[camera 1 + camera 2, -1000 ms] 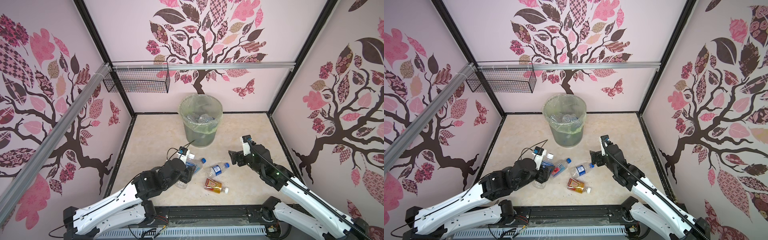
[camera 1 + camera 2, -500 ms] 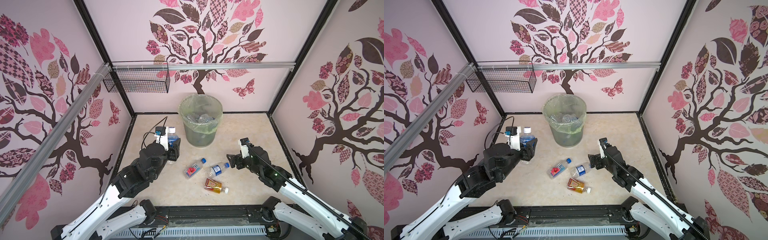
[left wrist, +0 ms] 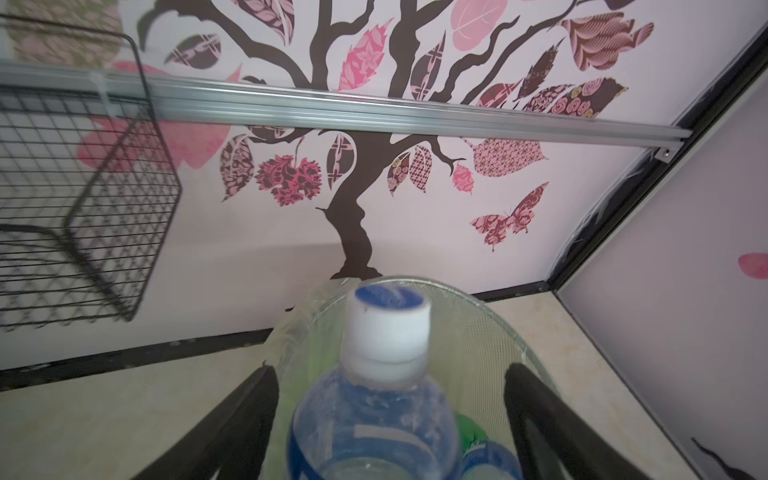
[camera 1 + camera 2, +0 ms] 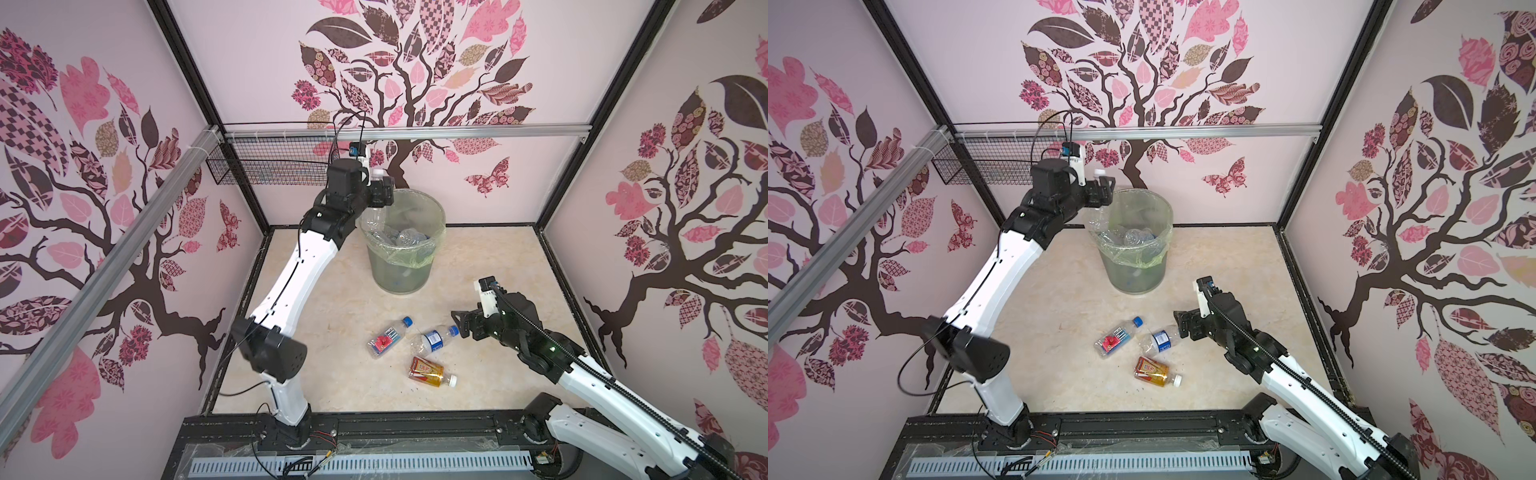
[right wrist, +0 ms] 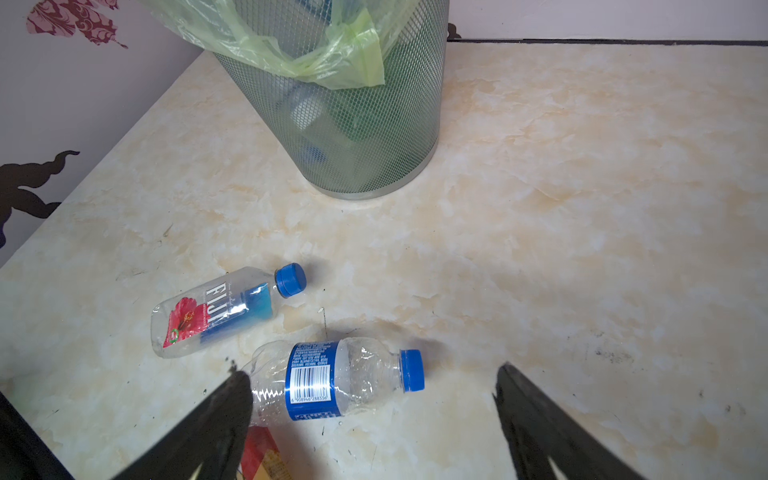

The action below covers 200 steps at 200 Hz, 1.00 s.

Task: Throw the plastic bottles in the bin
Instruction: 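Move the Pocari Sweat bottle over the bin and open the left gripper, then draw the left gripper back while the right gripper reaches for the blue-labelled bottle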

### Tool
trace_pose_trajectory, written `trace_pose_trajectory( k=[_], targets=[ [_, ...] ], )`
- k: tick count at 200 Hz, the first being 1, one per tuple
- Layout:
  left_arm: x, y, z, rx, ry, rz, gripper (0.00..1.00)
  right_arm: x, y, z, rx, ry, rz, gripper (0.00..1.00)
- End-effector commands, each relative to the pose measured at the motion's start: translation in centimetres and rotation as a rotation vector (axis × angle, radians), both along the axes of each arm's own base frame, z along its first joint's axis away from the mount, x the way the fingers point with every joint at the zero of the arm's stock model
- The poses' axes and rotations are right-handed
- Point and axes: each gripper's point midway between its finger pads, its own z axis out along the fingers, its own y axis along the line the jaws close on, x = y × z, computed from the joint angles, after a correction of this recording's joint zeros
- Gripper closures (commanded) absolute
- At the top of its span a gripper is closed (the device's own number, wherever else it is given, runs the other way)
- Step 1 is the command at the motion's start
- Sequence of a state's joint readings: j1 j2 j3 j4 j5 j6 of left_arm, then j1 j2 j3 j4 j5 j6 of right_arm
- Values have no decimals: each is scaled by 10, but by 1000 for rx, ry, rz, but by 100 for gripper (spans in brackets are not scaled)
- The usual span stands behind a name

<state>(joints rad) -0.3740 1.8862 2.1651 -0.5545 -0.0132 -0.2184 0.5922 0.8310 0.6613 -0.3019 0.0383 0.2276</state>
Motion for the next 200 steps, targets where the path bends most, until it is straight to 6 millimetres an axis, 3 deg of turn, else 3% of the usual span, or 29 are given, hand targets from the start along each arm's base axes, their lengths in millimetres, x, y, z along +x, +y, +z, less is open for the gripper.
trace_pose_trajectory(
  k=[1,15,22,35,56,76,101,134,168,200],
  targets=[
    [-22,-3,-28,-48,179,-109,2,-4,7,10,10,17,44,6],
    [-37,2,-20,-94,114,-106,2,-6,15,-2,-10,60,98,6],
    [-48,8,-29,-96,110,-93,2,-7,19,-7,-23,79,127,6],
    [-71,21,-19,-99,64,-79,2,-6,27,-14,-45,109,170,6],
    [-113,44,-11,-59,39,-50,2,-6,38,-18,-102,120,263,6],
    [-151,68,-18,9,42,-6,2,2,40,-19,-237,94,301,6],
    [-193,100,-43,82,57,68,2,5,41,-30,-430,73,385,5],
    [-237,128,-106,144,147,133,2,-19,52,-60,-612,89,636,4],
    [-263,135,-157,133,223,136,2,-25,51,-83,-697,137,752,8],
    [-272,130,-168,79,240,115,2,-27,53,-104,-727,241,796,12]
  ],
)
